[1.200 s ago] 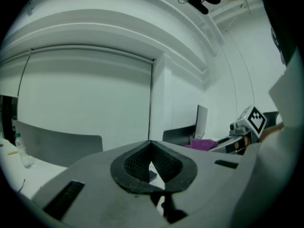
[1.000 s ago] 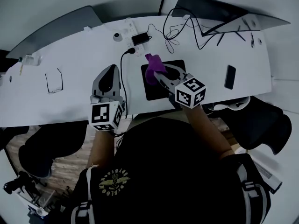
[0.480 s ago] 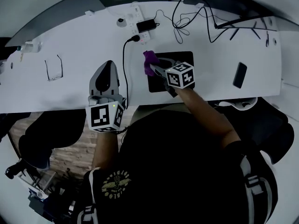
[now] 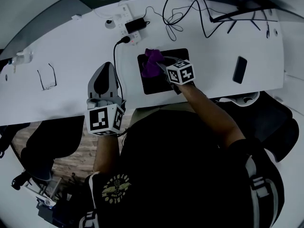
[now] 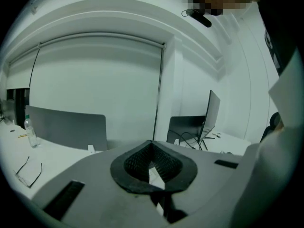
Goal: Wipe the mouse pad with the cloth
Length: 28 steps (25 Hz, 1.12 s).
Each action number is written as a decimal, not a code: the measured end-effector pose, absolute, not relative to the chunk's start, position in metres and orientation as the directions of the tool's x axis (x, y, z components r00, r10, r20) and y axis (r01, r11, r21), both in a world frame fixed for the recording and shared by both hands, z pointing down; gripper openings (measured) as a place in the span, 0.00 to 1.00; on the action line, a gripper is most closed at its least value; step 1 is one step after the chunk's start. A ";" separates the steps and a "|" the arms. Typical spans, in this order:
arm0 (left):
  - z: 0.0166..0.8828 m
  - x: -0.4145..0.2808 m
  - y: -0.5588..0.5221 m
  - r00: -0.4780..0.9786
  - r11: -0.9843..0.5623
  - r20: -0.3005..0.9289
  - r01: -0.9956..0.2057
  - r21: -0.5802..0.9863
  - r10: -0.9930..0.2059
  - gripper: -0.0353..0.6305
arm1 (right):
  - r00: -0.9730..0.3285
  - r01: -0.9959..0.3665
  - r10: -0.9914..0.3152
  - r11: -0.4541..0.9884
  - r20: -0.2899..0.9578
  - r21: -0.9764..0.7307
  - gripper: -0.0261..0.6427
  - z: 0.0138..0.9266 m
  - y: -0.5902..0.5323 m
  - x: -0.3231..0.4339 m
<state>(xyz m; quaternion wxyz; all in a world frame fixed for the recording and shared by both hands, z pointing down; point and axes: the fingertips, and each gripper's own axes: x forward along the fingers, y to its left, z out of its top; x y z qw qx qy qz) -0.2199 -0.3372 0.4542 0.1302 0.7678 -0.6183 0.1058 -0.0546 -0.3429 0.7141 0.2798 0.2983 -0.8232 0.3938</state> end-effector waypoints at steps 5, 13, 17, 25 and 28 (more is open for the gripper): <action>0.456 -0.196 -0.354 0.262 -0.251 0.323 -0.965 0.078 -0.909 0.06 | -0.609 -0.770 -0.311 0.449 0.729 -0.452 0.17 0.722 -0.349 -0.005; 0.454 -0.153 -0.376 0.338 -0.329 0.313 -0.941 0.083 -0.888 0.06 | -0.533 -0.839 -0.376 0.352 0.758 -0.415 0.17 0.726 -0.358 0.066; 0.450 -0.143 -0.379 0.353 -0.344 0.307 -0.935 0.084 -0.884 0.06 | -0.488 -0.867 -0.390 0.317 0.781 -0.384 0.17 0.731 -0.359 0.100; 0.439 -0.171 -0.363 0.310 -0.301 0.288 -0.951 0.074 -0.906 0.06 | -0.519 -0.852 -0.432 0.327 0.737 -0.409 0.17 0.684 -0.348 0.109; 0.433 -0.190 -0.354 0.282 -0.274 0.278 -0.959 0.069 -0.918 0.06 | -0.597 -0.800 -0.427 0.382 0.679 -0.463 0.17 0.649 -0.333 0.073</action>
